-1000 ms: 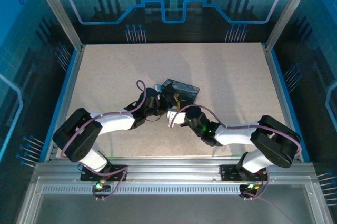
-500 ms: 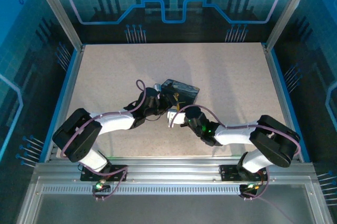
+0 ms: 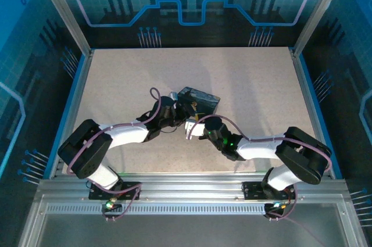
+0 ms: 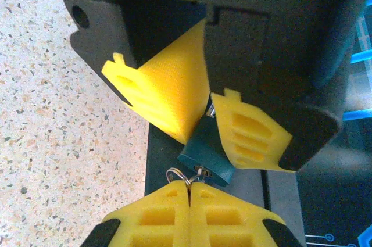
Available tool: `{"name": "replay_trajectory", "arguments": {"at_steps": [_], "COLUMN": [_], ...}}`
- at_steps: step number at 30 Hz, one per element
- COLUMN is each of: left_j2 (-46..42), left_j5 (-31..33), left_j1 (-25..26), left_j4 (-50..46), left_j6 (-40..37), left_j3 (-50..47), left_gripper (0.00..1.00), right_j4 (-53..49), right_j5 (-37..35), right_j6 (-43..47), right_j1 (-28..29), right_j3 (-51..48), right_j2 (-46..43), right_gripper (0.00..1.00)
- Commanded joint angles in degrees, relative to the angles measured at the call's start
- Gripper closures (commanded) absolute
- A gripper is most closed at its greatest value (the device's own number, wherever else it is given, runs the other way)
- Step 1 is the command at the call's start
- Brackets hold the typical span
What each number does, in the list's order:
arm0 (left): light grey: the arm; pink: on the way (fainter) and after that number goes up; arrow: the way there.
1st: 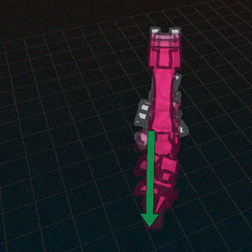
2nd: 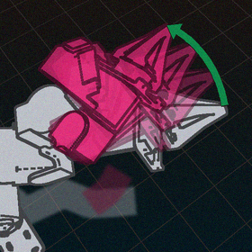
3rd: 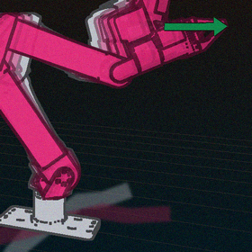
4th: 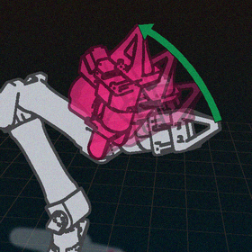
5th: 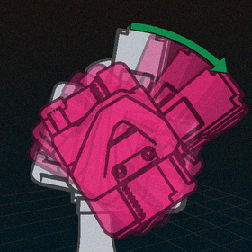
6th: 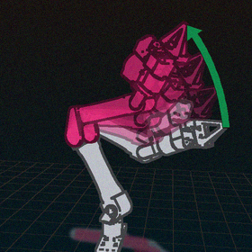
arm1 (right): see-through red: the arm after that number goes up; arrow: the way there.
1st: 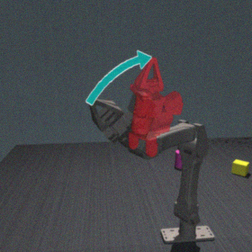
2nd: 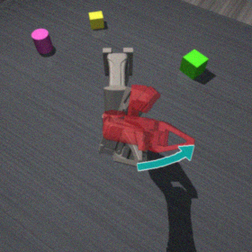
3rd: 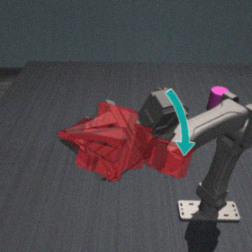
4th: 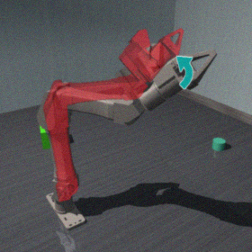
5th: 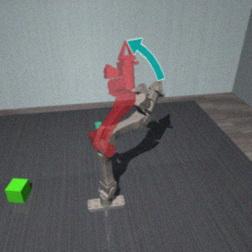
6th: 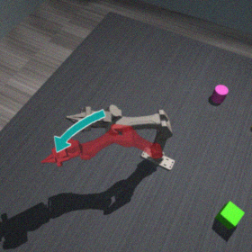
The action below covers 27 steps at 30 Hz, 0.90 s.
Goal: Unlock a padlock with a key
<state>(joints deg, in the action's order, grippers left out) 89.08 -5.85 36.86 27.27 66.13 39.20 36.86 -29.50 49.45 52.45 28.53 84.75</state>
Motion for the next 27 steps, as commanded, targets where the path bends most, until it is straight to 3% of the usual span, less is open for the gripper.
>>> {"name": "replay_trajectory", "arguments": {"at_steps": [1, 9, 17, 23, 27], "left_j2": [-2.13, -2.03, -1.55, -0.86, 0.31], "left_j5": [-1.62, -0.50, 0.94, 2.43, 3.02], "left_j1": [0.00, -0.10, 0.05, 0.16, 0.40], "left_j4": [0.77, -1.25, -1.94, -1.50, -0.46], "left_j6": [-0.05, -2.98, -6.52, -9.14, -10.81], "left_j3": [1.48, 1.19, -0.83, -3.42, -4.38], "left_gripper": [0.75, 0.75, 0.75, 0.75, 0.75], "right_j4": [-1.77, -9.80, -16.97, -25.09, -28.53], "right_j5": [-0.24, 4.02, 8.13, 11.64, 21.43], "right_j6": [-2.03, -5.88, -13.89, -28.45, -40.47], "right_j1": [-1.14, -0.61, -0.67, -4.38, -10.36], "right_j3": [0.93, 0.19, -1.48, 1.76, 4.58], "right_j2": [-1.71, -8.06, -16.46, -20.27, -21.06], "right_gripper": [0.85, 0.61, 0.50, 0.45, 0.43]}}
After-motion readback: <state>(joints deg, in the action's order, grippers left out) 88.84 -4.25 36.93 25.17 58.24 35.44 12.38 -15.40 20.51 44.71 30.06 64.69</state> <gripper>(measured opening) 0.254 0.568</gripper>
